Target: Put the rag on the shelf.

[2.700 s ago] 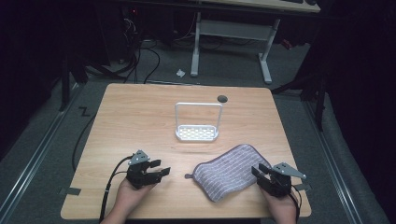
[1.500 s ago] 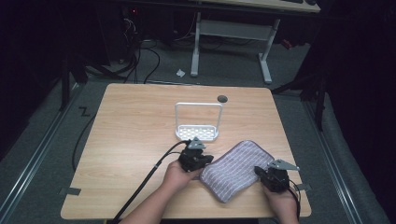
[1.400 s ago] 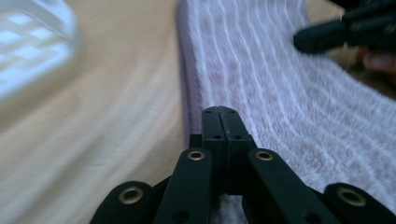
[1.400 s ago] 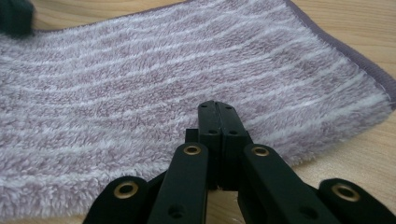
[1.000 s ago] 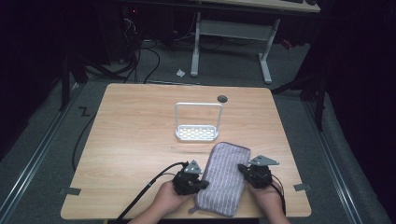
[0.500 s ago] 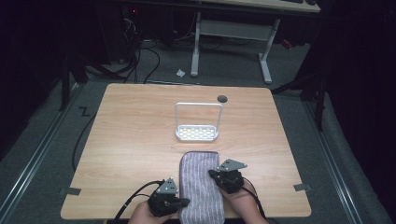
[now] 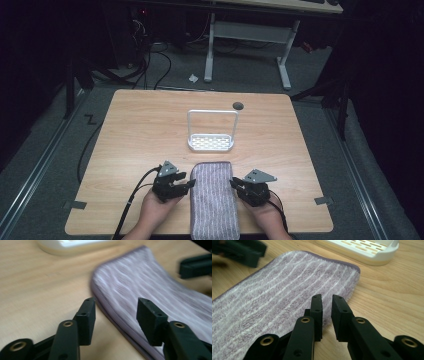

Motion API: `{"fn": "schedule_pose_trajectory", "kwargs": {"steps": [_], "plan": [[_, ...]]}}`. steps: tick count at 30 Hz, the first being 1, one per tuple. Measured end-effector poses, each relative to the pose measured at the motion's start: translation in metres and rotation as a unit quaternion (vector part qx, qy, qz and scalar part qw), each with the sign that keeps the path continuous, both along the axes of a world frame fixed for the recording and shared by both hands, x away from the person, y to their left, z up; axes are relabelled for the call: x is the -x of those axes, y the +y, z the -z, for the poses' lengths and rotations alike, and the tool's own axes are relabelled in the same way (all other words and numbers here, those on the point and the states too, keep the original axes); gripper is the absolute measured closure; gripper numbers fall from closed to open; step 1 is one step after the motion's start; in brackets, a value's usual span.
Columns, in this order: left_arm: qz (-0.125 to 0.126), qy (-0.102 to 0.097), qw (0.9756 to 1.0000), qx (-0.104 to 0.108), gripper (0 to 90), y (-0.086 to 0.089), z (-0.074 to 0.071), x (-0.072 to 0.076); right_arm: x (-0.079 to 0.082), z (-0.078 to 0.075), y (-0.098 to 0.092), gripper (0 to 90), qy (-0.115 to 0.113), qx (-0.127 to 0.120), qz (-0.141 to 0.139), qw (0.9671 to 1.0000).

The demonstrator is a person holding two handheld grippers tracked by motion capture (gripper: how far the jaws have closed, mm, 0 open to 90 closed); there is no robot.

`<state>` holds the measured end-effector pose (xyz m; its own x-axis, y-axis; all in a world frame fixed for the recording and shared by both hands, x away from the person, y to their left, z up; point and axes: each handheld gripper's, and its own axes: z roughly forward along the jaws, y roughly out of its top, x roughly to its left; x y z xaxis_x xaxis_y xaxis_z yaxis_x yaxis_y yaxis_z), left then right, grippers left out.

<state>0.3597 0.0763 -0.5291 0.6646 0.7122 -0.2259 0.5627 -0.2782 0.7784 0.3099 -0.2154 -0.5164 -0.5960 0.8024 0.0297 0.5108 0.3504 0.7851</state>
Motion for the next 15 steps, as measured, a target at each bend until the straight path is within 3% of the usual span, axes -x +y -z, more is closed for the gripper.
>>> {"fn": "schedule_pose_trajectory", "kwargs": {"steps": [3, 7, 11, 14, 15], "plan": [[-0.007, -0.005, 0.9998, -0.018, 46.9, -0.012, 0.002, -0.013, 0.001, 0.001, -0.003, 79.1, 0.002, -0.002, 0.004, 1.0], [-0.019, -0.012, 0.999, -0.038, 48.9, -0.026, 0.006, -0.02, -0.001, 0.002, -0.006, 77.7, 0.005, -0.004, 0.009, 0.9999], [-0.024, -0.008, 0.9991, -0.033, 57.4, -0.033, 0.006, -0.019, -0.003, 0.004, -0.006, 74.4, 0.004, -0.005, 0.009, 0.9999], [-0.018, 0.019, 0.9996, -0.004, 70.2, -0.033, 0.007, -0.019, -0.005, 0.004, -0.005, 69.8, 0.003, -0.006, 0.011, 0.9999], [-0.019, 0.02, 0.9996, -0.003, 75.6, -0.033, 0.007, -0.019, -0.008, 0.003, -0.002, 64.4, 0.001, -0.007, 0.017, 0.9998]]}}
